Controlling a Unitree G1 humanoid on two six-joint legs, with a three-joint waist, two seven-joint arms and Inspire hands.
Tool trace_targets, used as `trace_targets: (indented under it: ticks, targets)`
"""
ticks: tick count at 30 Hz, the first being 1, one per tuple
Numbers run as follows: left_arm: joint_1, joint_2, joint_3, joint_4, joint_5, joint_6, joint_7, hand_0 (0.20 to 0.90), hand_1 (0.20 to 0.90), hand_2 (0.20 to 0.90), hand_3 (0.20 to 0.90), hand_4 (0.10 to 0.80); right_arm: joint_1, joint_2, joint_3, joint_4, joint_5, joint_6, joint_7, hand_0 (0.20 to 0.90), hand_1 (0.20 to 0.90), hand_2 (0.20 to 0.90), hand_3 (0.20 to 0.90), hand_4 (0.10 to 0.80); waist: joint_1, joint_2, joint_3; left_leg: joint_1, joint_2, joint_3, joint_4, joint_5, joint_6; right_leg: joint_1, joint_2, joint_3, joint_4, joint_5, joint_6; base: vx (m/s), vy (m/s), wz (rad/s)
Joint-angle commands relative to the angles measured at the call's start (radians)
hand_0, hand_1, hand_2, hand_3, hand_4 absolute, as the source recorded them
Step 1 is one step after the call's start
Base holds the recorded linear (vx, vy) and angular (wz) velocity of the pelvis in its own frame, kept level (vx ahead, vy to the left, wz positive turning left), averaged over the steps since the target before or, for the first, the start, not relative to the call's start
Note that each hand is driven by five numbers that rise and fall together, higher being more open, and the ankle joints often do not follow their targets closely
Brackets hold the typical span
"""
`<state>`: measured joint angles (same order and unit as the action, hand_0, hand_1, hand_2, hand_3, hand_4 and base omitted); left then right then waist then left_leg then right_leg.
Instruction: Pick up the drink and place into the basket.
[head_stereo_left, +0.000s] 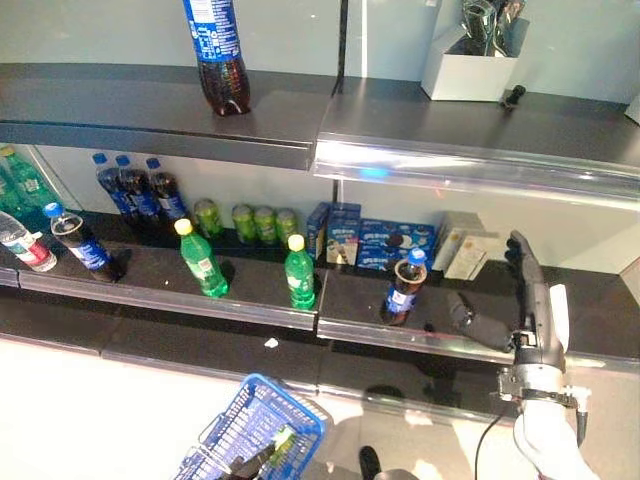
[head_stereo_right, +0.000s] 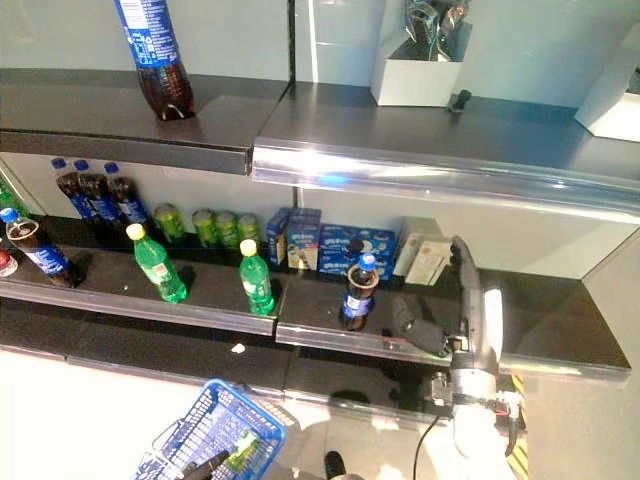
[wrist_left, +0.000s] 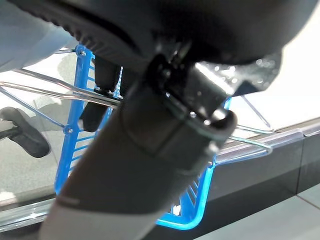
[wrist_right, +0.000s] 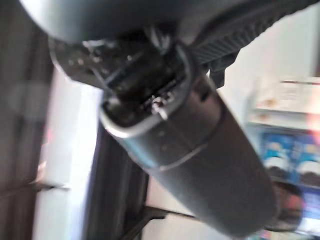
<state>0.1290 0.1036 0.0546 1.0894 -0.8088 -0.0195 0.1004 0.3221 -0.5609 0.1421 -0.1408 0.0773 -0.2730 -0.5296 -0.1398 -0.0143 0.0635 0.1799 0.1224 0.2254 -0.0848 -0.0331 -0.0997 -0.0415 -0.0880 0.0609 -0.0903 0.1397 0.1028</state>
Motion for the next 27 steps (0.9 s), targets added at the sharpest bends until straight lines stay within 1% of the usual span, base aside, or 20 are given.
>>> trace_targets:
  ticks: [1,4,5,10,13,14,16,17,19,24,27]
  targets:
    - [0.04,0.056,-0.056,-0.068,-0.007,-0.007,0.038,0.3,0.3,0.3,0.2,0.1,-0.13,0.005,0.003,-0.067,0.035,-0.08,-0.001,0.9,0.9,0.9,0.9,0.8,0.011,-0.036,0.087,-0.099,-0.003,-0.048,0.136,-0.034,0.049,-0.006,-0.075,-0.002,0.106,-0.058,0.049,-0.094,-0.026,-0.01]
    - [0.024,0.056,-0.084,-0.09,-0.035,-0.006,0.055,0.3,0.3,0.3,0.2,0.1,-0.168,0.008,0.029,-0.036,0.052,-0.086,-0.011,0.9,0.9,0.9,0.9,0.8,0.011,-0.027,0.112,-0.138,-0.004,-0.061,0.176,-0.035,0.05,-0.037,-0.071,-0.007,0.148,-0.069,0.038,-0.093,-0.005,-0.02]
    - [0.018,0.053,-0.109,-0.114,-0.065,-0.013,0.066,0.3,0.3,0.3,0.2,0.1,-0.194,0.019,0.044,-0.012,0.075,-0.101,-0.019,0.9,0.9,0.9,0.9,0.8,0.011,-0.015,0.14,-0.154,-0.009,-0.071,0.192,-0.034,0.049,-0.052,-0.068,-0.01,0.172,-0.077,0.028,-0.084,0.023,0.04]
    - [0.03,0.037,-0.151,-0.158,-0.11,-0.033,0.082,0.3,0.3,0.3,0.2,0.1,-0.223,0.04,0.056,0.013,0.102,-0.141,-0.032,0.9,0.9,0.9,0.9,0.8,0.013,0.005,0.186,-0.195,-0.031,-0.093,0.246,-0.045,0.053,-0.072,-0.069,-0.029,0.212,-0.1,0.008,-0.045,0.018,0.07]
    - [0.036,0.031,-0.168,-0.169,-0.117,-0.038,0.082,0.3,0.3,0.3,0.2,0.1,-0.243,0.053,0.055,0.025,0.116,-0.157,-0.049,0.9,0.9,0.9,0.9,0.8,0.02,0.014,0.205,-0.209,-0.039,-0.103,0.26,-0.046,0.052,-0.075,-0.072,-0.039,0.218,-0.105,0.001,-0.027,0.007,0.14]
    - [0.036,0.028,-0.176,-0.163,-0.123,-0.045,0.077,0.3,0.3,0.3,0.2,0.1,-0.265,0.061,0.054,0.039,0.099,-0.171,-0.078,0.9,0.9,0.9,0.9,0.8,0.025,0.02,0.216,-0.216,-0.042,-0.107,0.261,-0.043,0.051,-0.077,-0.073,-0.044,0.219,-0.107,-0.003,-0.04,0.017,0.18]
    - [0.027,0.026,-0.183,-0.158,-0.128,-0.047,0.072,0.3,0.3,0.3,0.2,0.1,-0.29,0.065,0.053,0.052,0.069,-0.18,-0.111,0.9,0.9,0.9,0.9,0.8,0.027,0.028,0.227,-0.222,-0.045,-0.112,0.259,-0.038,0.05,-0.08,-0.074,-0.049,0.219,-0.107,-0.005,-0.047,0.026,0.07]
    - [0.017,0.024,-0.191,-0.151,-0.133,-0.048,0.069,0.3,0.3,0.3,0.2,0.1,-0.32,0.069,0.052,0.065,0.038,-0.183,-0.15,0.9,0.9,0.9,0.9,0.8,0.032,0.036,0.237,-0.226,-0.047,-0.115,0.255,-0.033,0.049,-0.082,-0.075,-0.053,0.217,-0.107,-0.007,-0.054,0.025,0.0]
    - [-0.005,0.023,-0.198,-0.14,-0.141,-0.05,0.061,0.3,0.3,0.3,0.2,0.1,-0.369,0.071,0.048,0.082,0.015,-0.171,-0.194,0.9,0.9,0.9,0.9,0.8,0.039,0.045,0.255,-0.235,-0.052,-0.12,0.254,-0.029,0.049,-0.085,-0.077,-0.059,0.215,-0.107,-0.009,-0.056,0.015,0.03]
    - [-0.04,0.025,-0.205,-0.108,-0.154,-0.061,0.033,0.3,0.3,0.3,0.2,0.1,-0.423,0.064,0.044,0.108,0.009,-0.16,-0.227,0.9,0.9,0.9,0.9,0.8,0.047,0.055,0.282,-0.261,-0.057,-0.131,0.267,-0.023,0.049,-0.099,-0.078,-0.066,0.222,-0.109,-0.014,-0.032,-0.006,0.06]
    - [-0.055,0.025,-0.208,-0.092,-0.158,-0.068,0.02,0.3,0.3,0.3,0.2,0.1,-0.45,0.065,0.041,0.121,0.005,-0.158,-0.225,0.9,0.9,0.9,0.9,0.8,0.05,0.058,0.297,-0.276,-0.058,-0.137,0.278,-0.02,0.048,-0.105,-0.079,-0.069,0.226,-0.109,-0.015,-0.012,-0.023,0.13]
